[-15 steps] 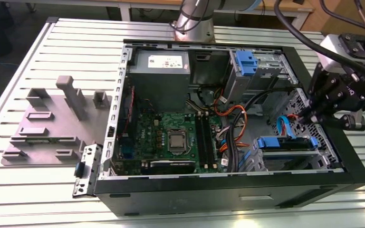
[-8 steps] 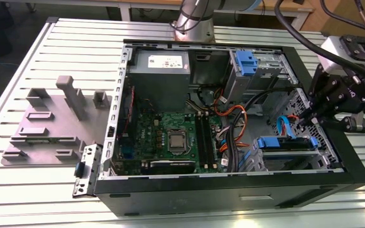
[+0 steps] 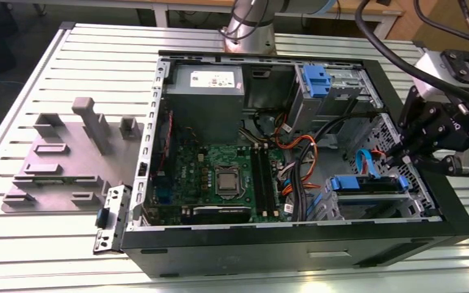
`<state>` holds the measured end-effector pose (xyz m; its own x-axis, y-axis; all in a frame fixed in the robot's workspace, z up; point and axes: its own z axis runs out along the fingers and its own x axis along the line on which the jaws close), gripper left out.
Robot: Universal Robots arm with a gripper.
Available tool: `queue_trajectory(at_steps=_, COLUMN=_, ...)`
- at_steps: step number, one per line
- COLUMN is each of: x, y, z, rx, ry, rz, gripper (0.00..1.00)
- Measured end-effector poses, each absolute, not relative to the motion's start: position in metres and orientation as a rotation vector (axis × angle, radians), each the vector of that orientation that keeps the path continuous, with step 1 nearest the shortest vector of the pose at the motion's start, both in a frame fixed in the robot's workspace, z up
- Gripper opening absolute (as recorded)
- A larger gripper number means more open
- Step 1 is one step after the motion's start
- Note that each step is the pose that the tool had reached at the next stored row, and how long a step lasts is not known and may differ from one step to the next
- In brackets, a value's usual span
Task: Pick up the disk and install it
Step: 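Insert the second disk wire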
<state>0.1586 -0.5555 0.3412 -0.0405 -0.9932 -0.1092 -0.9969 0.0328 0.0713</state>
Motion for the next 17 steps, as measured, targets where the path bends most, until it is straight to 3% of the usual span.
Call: queue_trajectory(at_steps=17, x=0.153, y=-0.567, z=0.341, rx=-2.154, ry=2.234, rz=0.193, gripper=0.19)
